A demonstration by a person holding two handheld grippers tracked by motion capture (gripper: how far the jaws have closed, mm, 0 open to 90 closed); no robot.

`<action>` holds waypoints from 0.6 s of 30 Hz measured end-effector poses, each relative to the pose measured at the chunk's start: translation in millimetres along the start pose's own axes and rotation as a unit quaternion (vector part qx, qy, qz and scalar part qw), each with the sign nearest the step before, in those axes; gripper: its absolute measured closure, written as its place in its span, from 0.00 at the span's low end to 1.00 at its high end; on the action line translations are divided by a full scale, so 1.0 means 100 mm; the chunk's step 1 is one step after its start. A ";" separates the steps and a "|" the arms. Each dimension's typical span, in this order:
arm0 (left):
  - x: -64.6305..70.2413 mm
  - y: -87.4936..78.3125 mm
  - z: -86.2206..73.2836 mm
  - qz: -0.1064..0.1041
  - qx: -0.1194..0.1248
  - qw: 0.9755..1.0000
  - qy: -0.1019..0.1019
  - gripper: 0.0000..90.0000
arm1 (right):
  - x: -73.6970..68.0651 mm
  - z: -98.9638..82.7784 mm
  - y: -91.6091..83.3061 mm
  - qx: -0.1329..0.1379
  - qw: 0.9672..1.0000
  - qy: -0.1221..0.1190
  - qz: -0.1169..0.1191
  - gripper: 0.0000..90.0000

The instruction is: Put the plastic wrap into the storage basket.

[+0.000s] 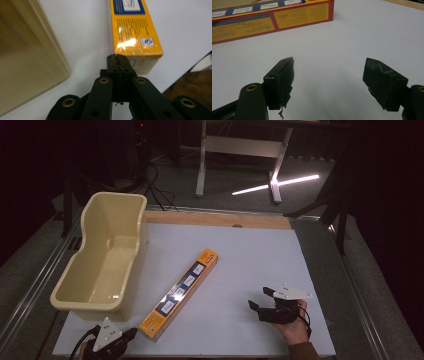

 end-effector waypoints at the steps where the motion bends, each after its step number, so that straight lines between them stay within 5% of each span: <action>1: 0.02 0.01 -0.01 -0.004 -0.004 1.000 0.006 1.00 | 0.00 0.00 0.00 0.000 1.000 0.000 0.000 0.27; 18: 0.22 0.21 0.15 -0.039 -0.019 0.998 0.046 1.00 | -0.01 0.00 0.03 -0.005 1.000 -0.001 0.000 0.27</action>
Point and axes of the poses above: each handheld gripper's, and its own axes: y roughly forward along the jaws, z roughly out of its top, x roughly to its right, the point moved 8 cm from there along y, roughly forward along the jaws, and after that the axes turned 6 degrees about -x, right-handed, at the moved point
